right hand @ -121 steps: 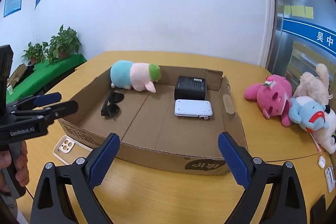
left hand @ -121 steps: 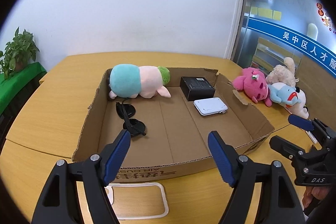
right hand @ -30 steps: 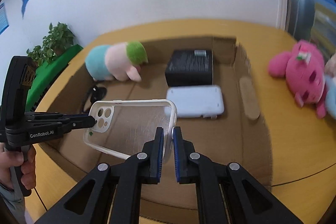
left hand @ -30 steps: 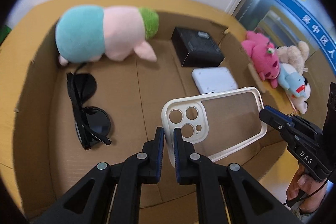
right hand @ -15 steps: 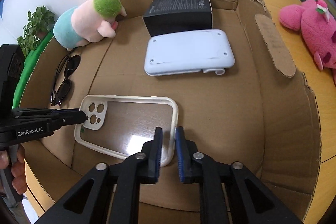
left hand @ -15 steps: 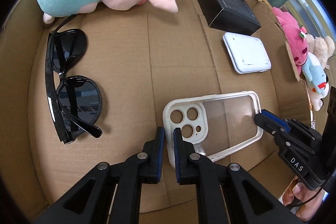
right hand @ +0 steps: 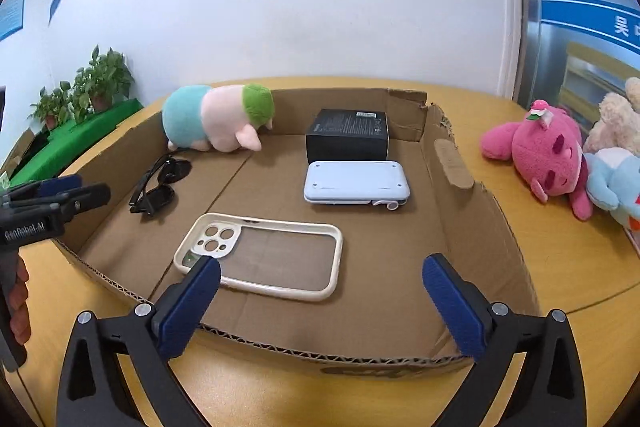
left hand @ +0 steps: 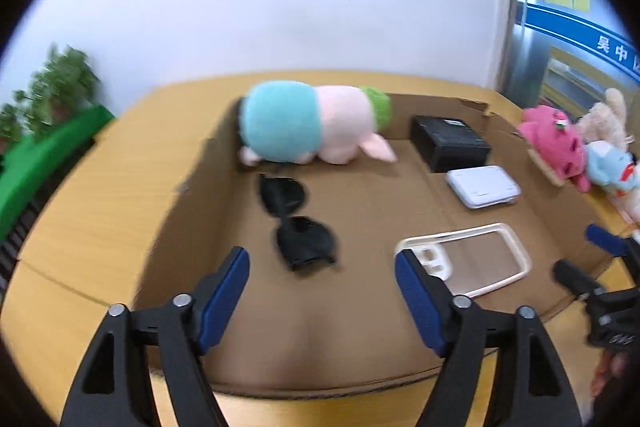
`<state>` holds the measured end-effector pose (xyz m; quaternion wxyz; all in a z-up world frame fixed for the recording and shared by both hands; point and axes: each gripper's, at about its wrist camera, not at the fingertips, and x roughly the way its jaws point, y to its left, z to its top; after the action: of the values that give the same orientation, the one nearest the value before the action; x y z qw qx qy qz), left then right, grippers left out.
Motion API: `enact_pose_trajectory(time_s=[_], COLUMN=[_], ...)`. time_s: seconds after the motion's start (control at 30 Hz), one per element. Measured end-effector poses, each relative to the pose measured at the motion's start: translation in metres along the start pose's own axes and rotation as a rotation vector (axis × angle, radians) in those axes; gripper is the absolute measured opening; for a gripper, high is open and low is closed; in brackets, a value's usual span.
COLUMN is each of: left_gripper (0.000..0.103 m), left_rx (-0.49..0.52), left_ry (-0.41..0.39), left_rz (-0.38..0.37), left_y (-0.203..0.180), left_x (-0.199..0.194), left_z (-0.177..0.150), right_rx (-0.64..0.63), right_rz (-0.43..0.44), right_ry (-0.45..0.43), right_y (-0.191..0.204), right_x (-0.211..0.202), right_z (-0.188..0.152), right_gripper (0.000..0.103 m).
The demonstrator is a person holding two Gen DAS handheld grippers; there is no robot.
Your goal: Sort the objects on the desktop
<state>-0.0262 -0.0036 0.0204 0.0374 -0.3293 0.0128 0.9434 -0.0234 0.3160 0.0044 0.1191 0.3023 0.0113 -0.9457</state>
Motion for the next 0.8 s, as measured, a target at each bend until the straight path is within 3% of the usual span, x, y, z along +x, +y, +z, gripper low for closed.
enact_pose_trajectory(time_s=[0.13,0.33,0.8], left_gripper=[0.078,0.080,0.088], left_rx=[0.019,0.005,0.012], left_ry=[-0.082,-0.199,-0.197], left_rz=[0.074,0.078,0.067], left_y=[0.005,0.003,0.000], left_x=[0.004,-0.003,-0.006], left_z=[-0.020,-0.029,-0.031], right_rx=[-0.011,-0.020,-0.021], right_rz=[-0.005,-0.015,-0.019], right_ry=[-0.062,-0.145,-0.143], right_y=[0.004,0.006,0.006], right_x=[-0.003,-0.008,-0.006], right_z=[-0.004,-0.011,-0.012], right_gripper=[0.103,0.103,0.103])
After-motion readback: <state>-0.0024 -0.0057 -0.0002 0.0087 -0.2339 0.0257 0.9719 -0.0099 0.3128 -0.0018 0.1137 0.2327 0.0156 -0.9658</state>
